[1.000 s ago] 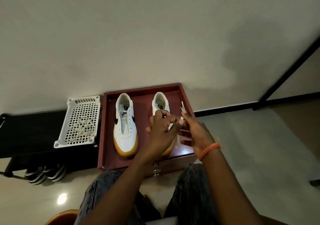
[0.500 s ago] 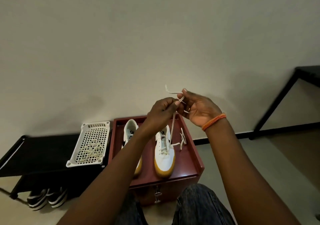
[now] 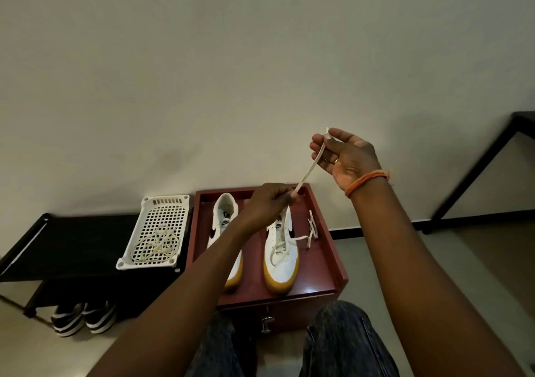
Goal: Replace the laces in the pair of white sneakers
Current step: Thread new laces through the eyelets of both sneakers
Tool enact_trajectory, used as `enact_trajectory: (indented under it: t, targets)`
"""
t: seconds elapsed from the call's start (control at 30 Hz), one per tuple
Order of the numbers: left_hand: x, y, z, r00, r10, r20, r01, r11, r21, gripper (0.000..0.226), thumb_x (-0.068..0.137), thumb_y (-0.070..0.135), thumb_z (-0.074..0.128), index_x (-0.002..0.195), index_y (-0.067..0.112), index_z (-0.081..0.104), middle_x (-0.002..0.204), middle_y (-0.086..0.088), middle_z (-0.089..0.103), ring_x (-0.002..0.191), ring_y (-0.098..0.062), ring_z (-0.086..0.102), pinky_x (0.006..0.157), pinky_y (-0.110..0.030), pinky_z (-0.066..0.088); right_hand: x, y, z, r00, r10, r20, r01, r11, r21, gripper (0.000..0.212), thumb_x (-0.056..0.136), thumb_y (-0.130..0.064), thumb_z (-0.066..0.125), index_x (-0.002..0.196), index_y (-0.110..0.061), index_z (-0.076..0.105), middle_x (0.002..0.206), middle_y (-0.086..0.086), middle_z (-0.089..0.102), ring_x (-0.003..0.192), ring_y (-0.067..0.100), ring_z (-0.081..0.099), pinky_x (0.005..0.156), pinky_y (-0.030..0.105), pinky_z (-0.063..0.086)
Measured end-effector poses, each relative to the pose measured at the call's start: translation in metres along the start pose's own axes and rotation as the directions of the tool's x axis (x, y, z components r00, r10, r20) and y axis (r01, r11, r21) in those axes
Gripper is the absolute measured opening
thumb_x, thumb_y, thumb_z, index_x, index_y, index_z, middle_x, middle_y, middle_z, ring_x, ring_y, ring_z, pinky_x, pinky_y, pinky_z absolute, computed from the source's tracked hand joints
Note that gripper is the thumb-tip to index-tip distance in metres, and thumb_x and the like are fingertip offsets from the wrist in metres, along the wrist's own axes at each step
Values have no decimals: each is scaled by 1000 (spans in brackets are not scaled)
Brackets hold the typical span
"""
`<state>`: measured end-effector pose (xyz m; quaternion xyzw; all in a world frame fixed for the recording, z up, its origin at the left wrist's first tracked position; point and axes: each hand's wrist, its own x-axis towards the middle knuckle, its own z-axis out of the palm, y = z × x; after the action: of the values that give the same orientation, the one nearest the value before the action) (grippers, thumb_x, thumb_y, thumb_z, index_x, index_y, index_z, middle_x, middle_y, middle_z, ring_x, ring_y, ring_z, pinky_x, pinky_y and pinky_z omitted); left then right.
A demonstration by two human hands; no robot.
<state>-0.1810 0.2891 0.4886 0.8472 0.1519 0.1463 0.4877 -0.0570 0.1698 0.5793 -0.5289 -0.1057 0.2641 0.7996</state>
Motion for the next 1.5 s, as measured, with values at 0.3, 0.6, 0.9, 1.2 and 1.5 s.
enact_trajectory:
  t: [0.3,0.6,0.9,1.2,1.5]
  targets:
    - [27,-80,38,996,-86,14,80,963,257,18,87,40,56,102,35,65,111,0,63,103,-20,59,84,-39,46,29,8,-23,857,-451,-247,430,892,-139,7,87,-10,69,92,-12,74,80,6,73,55,11,57,47,24,46]
    - [7,-162,48,854,-488,-177,449,866,-221,17,95,9,55,92,19,68,94,-1,70,83,-16,65,77,-28,52,54,188,-69,565,-711,419,561,-41,-827,11,90,-9,66,88,-9,76,79,8,72,68,24,64,66,26,41]
    - [22,-204,83,836,-536,-115,463,803,-376,13,93,27,66,83,22,72,77,-1,74,64,-13,70,56,-27,57,70,328,-102,762,-478,436,554,132,-822,17,90,-16,63,94,-6,77,90,8,74,80,21,68,80,23,51]
    - [49,-208,63,808,-586,57,510,649,-565,8,89,12,71,90,6,75,77,-7,74,61,-16,65,47,-25,53,90,320,-94,830,-440,343,529,425,-735,16,85,-5,70,98,-14,76,93,-1,74,89,12,69,78,36,57]
    - [53,-211,65,880,-473,43,458,821,-342,13,99,15,57,92,7,65,72,-6,66,46,-6,61,41,-16,44,90,305,-92,981,-149,123,193,737,-647,14,83,-4,75,94,-11,76,88,-1,75,84,10,72,77,29,59]
